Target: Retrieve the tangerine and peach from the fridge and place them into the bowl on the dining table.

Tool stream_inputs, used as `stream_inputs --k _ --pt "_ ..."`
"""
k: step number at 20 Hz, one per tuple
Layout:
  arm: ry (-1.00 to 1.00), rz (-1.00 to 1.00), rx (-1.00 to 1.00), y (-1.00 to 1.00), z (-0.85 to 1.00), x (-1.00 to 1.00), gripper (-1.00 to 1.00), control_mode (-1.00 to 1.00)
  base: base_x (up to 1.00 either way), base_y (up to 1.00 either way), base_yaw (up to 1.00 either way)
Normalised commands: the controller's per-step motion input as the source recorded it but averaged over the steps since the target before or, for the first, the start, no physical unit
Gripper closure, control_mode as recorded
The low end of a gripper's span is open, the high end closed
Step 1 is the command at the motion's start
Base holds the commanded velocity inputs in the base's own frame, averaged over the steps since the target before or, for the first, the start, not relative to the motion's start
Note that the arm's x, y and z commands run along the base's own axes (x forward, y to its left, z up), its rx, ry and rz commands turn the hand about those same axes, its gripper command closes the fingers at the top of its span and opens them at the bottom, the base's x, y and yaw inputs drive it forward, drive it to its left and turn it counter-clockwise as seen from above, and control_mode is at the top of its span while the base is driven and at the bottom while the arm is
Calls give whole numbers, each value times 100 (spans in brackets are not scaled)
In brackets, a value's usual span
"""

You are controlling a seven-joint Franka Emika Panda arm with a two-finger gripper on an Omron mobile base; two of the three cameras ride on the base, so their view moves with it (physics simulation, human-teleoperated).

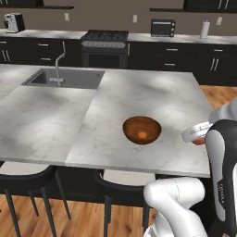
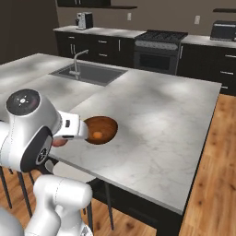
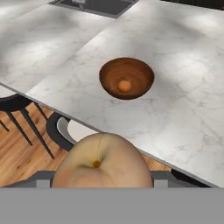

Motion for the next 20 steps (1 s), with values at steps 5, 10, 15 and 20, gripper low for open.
stream_inputs --k 5,10,15,20 --pt "0 0 0 0 0 0 100 100 62 7 0" --pt "2 0 0 0 -2 45 100 -100 11 0 0" --pt "5 0 0 0 -5 65 100 -100 0 0 0" --pt "9 0 0 0 -21 49 100 -100 0 0 0"
